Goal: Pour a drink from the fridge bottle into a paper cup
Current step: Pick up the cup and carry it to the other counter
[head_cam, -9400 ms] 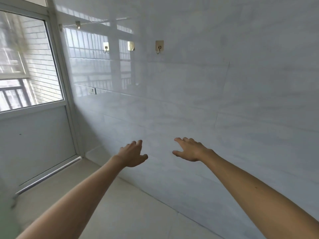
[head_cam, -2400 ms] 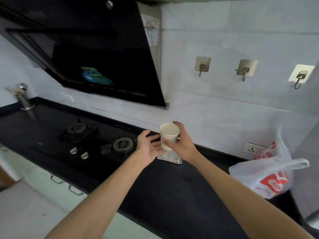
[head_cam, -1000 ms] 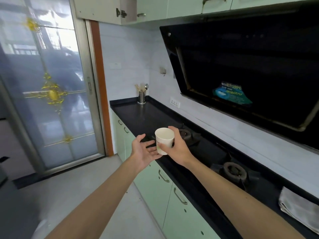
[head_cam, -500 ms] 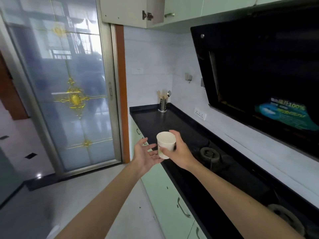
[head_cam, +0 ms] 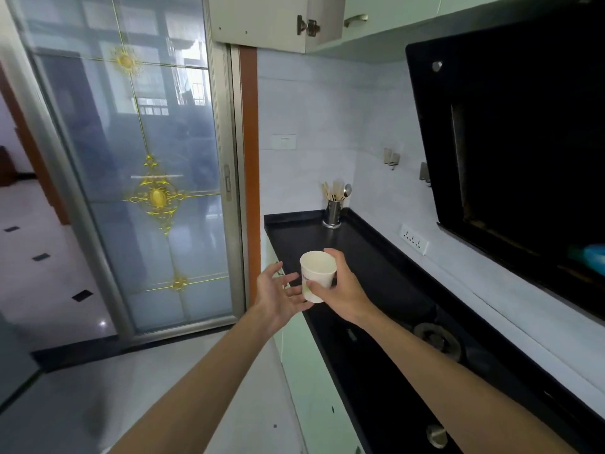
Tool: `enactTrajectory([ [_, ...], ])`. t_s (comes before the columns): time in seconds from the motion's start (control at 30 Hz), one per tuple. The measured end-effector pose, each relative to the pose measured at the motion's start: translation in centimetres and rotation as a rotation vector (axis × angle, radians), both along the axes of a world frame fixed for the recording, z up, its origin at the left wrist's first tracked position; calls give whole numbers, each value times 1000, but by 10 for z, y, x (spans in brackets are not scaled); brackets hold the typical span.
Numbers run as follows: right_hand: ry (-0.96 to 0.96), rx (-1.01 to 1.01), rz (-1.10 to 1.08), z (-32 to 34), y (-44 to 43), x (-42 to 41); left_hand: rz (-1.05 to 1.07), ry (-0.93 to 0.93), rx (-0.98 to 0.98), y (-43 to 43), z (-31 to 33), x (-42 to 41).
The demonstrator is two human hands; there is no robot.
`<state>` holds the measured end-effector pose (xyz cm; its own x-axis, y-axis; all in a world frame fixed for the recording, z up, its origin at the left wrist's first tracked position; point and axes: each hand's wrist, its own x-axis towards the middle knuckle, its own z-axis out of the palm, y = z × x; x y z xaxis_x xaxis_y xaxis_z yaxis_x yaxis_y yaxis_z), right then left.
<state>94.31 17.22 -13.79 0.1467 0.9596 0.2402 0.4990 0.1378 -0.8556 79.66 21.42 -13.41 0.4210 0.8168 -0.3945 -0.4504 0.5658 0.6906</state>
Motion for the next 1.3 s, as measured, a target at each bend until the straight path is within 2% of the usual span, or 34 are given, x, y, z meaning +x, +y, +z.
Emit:
enactTrajectory([
  [0.33,32,7,25,-15,83,0,25,15,-32,87,-14,0],
  [0.9,57,-22,-125,-28,252,-10,-124,-21,-93,278,-27,-1],
  [1.3,61,-40,-198,-42,318,-1,-186,-34,-124,348,-38,12],
])
